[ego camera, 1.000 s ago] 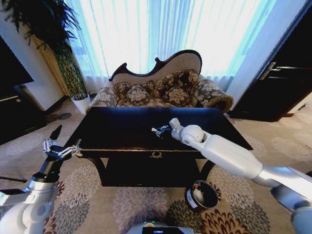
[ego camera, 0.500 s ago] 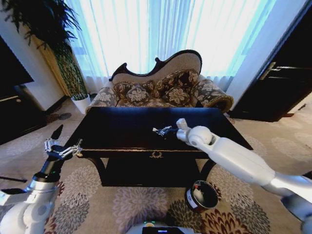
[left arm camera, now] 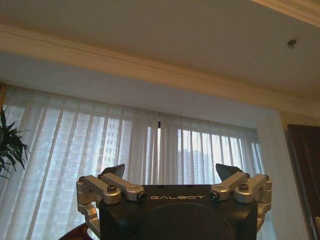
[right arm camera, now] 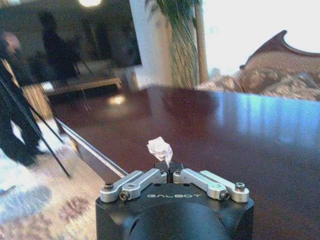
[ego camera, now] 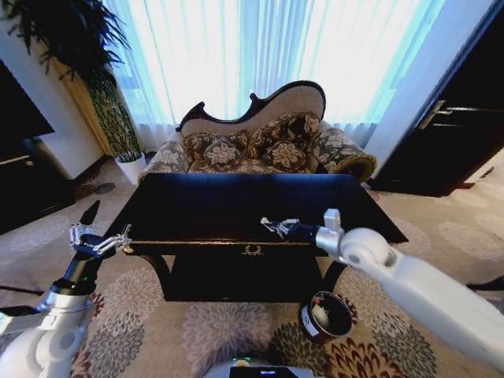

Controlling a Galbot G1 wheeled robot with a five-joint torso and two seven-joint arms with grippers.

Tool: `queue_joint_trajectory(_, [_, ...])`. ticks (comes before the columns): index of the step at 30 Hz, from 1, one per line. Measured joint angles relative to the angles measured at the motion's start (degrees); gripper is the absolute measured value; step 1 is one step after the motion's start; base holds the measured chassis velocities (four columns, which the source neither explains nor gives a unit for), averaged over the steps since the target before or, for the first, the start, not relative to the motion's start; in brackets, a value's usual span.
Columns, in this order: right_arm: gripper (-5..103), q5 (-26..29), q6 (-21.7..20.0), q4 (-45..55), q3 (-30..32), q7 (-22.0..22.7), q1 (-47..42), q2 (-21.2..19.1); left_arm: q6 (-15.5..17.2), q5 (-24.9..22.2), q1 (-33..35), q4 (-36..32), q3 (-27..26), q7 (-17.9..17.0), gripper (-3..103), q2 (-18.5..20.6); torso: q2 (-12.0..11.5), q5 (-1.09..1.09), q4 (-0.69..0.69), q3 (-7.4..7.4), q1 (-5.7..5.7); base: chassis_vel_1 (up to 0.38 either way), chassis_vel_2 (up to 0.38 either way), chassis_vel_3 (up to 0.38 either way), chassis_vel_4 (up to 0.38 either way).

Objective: Move to the front of the table and place the trash on the table into the trash bin.

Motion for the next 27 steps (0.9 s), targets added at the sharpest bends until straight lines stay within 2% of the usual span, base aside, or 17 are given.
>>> queue_joint_trajectory(5, [1,-0.2,3.2,2.4,7.6,-3.2,-7.6,4.6,-0.1,-0.9,0.7,-1.6,-0.9,-0.1,100,-0.5,0.0,0.02,0.02,0.0,0.0,0.0,0.0,0.0,0.0])
queue_joint_trajectory(8, [1,-2.7,6.6,3.3,13.8,-4.9,-15.9,8.9,-0.3,-1.6,1.1,-2.4,-1.4,-0.2,100,-0.6,0.0,0.0,0.02,0.0,0.01,0.0,0.0,0.0,0.0])
queue_joint_trajectory(11, [1,-4.2,8.4,3.3,16.6,-6.1,-20.1,11.1,-0.4,-1.9,1.4,-2.8,-1.6,-0.2,100,-0.7,0.0,0.01,0.0,0.0,0.0,0.0,0.0,0.0,0.0])
queue_joint_trajectory(13, [1,-5.8,12.0,2.5,20.2,-9.3,-24.6,14.0,-0.4,-2.1,1.6,-3.4,-1.6,-0.2,100,-0.9,0.0,0.01,0.0,0.0,0.0,0.0,0.0,0.0,0.0])
queue_joint_trajectory(14, [1,-5.8,12.0,2.5,20.2,-9.3,-24.6,14.0,-0.4,-2.1,1.6,-3.4,-1.6,-0.2,100,-0.9,0.0,0.01,0.0,0.0,0.0,0.0,0.0,0.0,0.0])
queue_joint_trajectory(16, [1,-6.9,16.4,0.9,23.0,-12.4,-27.8,16.8,-0.4,-2.1,1.7,-4.1,-1.5,-0.2,100,-1.2,0.0,0.01,0.01,0.0,0.0,0.0,0.0,0.0,0.0])
queue_joint_trajectory(18, [1,-7.0,17.4,0.5,23.7,-12.7,-28.5,17.5,-0.4,-2.2,1.7,-4.3,-1.5,-0.2,100,-1.3,0.0,0.01,0.01,0.0,0.0,0.0,0.0,0.0,0.0])
queue_joint_trajectory(22, [1,-7.1,22.1,-3.1,27.3,-15.2,-30.9,21.8,-0.4,-2.2,1.9,-5.1,-1.5,-0.3,100,-2.0,0.0,0.01,0.0,0.0,0.0,0.0,0.0,0.0,0.0])
queue_joint_trajectory(24, [1,-7.4,23.1,-4.1,27.7,-16.0,-31.0,22.4,-0.4,-2.2,2.0,-5.1,-1.5,-0.3,100,-2.1,0.0,0.0,0.01,0.0,0.0,0.0,0.0,0.0,0.0])
queue_joint_trajectory(27, [1,-8.6,30.4,-11.9,28.3,-23.5,-31.0,24.5,-0.5,-2.2,2.2,-5.3,-1.7,-0.3,100,-2.3,0.0,0.01,0.01,0.01,0.0,0.0,0.0,0.0,0.0])
